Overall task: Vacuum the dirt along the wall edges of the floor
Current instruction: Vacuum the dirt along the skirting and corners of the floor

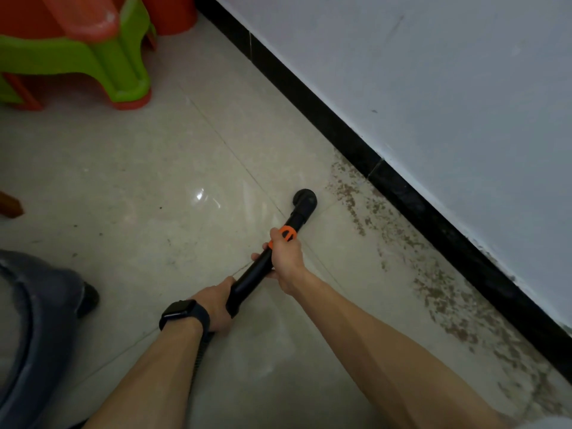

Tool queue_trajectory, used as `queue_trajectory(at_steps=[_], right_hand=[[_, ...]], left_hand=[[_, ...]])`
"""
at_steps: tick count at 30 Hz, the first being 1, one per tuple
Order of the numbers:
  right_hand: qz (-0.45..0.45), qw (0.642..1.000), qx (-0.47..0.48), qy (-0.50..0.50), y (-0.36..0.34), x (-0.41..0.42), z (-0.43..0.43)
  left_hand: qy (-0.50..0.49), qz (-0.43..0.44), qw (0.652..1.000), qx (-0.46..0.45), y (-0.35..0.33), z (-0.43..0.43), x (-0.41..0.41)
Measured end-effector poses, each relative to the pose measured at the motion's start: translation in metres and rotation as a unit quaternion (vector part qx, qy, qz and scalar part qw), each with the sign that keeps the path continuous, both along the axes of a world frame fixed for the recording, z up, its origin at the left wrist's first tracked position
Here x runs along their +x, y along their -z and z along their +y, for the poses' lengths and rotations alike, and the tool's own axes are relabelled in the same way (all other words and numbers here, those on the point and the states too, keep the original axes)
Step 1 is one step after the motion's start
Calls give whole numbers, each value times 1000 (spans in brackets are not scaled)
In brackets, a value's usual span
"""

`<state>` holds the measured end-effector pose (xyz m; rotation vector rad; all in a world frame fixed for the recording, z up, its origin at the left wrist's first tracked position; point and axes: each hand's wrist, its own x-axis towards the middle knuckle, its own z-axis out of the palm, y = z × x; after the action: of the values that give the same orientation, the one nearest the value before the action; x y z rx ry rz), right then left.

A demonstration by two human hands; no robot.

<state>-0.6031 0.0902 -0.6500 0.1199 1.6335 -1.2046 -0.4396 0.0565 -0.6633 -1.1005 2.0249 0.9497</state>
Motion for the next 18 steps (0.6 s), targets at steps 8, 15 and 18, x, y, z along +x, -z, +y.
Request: queue_trajectory(at_steps=[8, 15, 18], right_hand=[[44, 998, 26, 41, 1, -5, 5], [54, 997, 12, 53, 6, -33, 5], [50, 998, 4, 40, 4, -46, 2]], left_hand=[[2, 2, 1000, -17, 0, 0, -10], [18, 56, 996, -61, 5, 1, -31], [24, 64, 995, -67, 7, -2, -42]])
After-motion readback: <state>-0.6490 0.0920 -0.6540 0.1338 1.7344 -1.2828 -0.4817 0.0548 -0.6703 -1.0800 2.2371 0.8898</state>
